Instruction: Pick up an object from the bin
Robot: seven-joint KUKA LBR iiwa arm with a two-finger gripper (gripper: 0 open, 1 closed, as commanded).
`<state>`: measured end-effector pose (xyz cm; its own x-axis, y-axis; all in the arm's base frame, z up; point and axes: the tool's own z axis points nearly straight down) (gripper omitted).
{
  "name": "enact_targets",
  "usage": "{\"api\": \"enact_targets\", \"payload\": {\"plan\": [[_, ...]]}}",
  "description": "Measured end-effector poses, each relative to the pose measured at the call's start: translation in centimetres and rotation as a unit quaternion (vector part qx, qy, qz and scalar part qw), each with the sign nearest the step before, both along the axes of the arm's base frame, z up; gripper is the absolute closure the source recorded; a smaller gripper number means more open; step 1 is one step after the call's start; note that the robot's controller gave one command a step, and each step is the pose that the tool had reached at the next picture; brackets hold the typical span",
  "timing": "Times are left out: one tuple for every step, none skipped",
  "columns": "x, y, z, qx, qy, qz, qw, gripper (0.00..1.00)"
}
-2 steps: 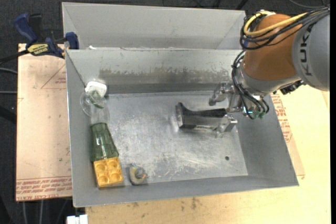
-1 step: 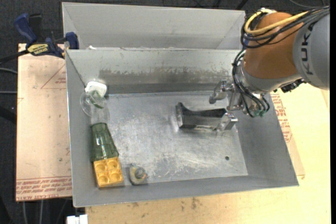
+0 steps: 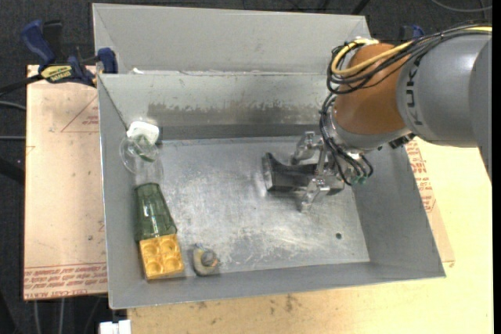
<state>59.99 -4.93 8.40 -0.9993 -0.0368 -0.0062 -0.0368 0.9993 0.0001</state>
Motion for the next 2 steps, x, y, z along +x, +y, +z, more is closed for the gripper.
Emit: {"api": "enact_targets", "payload": {"plan": [[-0.2,0.4,1.9,0.001,0.0029,-0.063,0.9980,0.00],[-0.1,0.4,6.6,0.000,0.0013,-0.073,0.9973,0.00]]}}
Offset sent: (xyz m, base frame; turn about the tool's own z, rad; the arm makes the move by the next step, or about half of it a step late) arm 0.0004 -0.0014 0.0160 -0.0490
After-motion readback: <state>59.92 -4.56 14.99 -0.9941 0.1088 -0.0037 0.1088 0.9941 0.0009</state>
